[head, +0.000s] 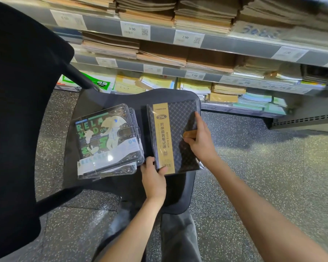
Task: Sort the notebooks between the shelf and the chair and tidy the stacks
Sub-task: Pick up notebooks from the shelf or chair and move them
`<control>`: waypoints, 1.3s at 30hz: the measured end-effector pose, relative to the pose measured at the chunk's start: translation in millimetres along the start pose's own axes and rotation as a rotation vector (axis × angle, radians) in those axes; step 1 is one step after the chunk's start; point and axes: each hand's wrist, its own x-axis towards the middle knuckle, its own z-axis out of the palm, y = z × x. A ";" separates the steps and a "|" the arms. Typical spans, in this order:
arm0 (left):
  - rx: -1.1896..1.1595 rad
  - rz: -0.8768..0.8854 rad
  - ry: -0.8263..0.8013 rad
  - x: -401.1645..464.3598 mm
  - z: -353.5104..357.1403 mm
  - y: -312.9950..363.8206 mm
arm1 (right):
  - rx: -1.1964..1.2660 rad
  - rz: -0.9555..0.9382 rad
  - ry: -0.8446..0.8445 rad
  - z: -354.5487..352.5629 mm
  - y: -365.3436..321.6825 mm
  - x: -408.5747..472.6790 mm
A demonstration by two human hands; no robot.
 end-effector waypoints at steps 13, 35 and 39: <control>-0.139 0.295 0.057 -24.4 -57.0 117.3 | 0.029 -0.252 0.302 -107.0 -100.6 -27.5; -0.350 0.915 0.244 -175.8 -307.8 387.1 | -0.040 -0.787 0.913 -326.5 -403.3 -184.8; -0.391 1.070 0.249 -207.9 -343.2 424.9 | -0.083 -0.871 0.968 -362.7 -444.3 -213.1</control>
